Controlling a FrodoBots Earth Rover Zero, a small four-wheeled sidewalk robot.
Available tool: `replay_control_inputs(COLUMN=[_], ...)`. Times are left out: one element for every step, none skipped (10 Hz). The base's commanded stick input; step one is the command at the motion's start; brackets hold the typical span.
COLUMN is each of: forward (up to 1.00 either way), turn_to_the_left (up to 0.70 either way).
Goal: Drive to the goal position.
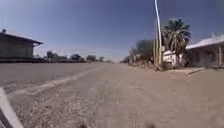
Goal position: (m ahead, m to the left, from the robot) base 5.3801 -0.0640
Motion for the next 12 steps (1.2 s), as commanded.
replay_control_inputs(forward=[0.7,0.7,0.7,0.7,0.7,0.7,0.7,0.7,0.7,0.7,0.7,0.7], turn_to_the_left=[0.0,0.0,0.0,0.0,0.0,0.0,0.0,0.0,0.0,0.0,0.0,0.0])
